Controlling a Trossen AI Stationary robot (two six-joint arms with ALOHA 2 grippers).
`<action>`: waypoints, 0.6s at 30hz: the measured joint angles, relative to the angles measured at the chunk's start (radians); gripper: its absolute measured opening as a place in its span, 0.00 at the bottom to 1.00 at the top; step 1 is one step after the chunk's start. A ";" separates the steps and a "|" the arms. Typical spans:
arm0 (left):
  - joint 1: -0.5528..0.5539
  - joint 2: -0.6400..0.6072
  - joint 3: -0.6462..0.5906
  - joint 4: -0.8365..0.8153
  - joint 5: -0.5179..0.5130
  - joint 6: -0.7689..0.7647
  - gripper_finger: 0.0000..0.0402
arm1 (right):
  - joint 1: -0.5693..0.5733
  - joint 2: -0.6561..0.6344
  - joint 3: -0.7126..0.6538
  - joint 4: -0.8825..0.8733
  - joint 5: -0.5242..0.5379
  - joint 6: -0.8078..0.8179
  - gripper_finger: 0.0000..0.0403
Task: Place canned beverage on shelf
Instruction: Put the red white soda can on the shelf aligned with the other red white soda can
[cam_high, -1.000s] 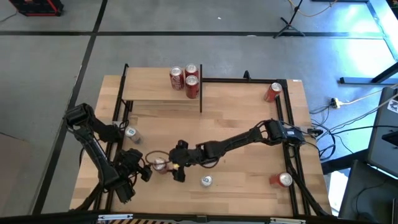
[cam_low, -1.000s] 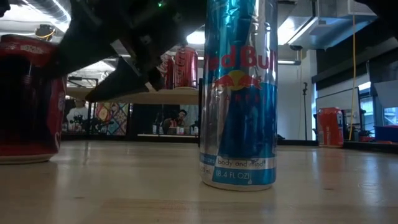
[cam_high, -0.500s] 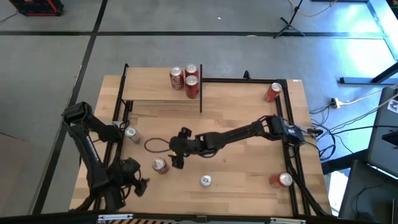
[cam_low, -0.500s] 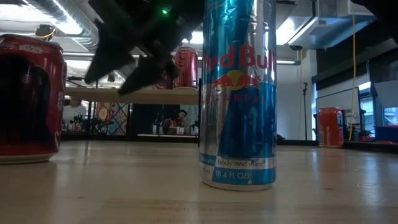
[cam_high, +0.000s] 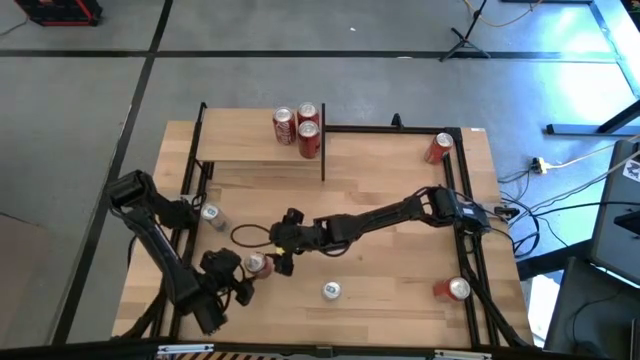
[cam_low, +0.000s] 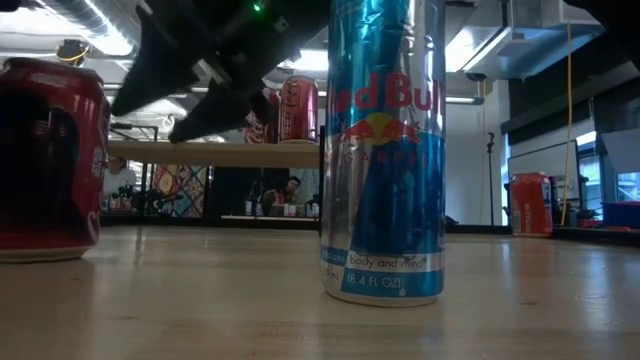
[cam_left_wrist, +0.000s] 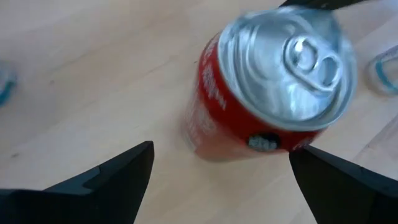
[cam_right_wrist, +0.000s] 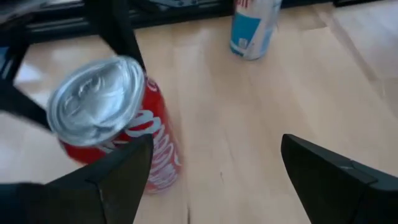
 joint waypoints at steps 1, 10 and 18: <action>0.000 -0.004 0.000 -0.019 0.016 0.009 0.90 | 0.004 0.000 0.001 -0.024 -0.004 0.000 0.86; -0.011 -0.008 0.000 -0.141 0.079 -0.023 0.90 | 0.050 0.000 -0.001 -0.062 -0.043 -0.026 0.86; -0.060 -0.008 0.044 -0.100 0.056 -0.023 0.90 | 0.017 0.000 -0.001 -0.085 0.162 -0.047 0.86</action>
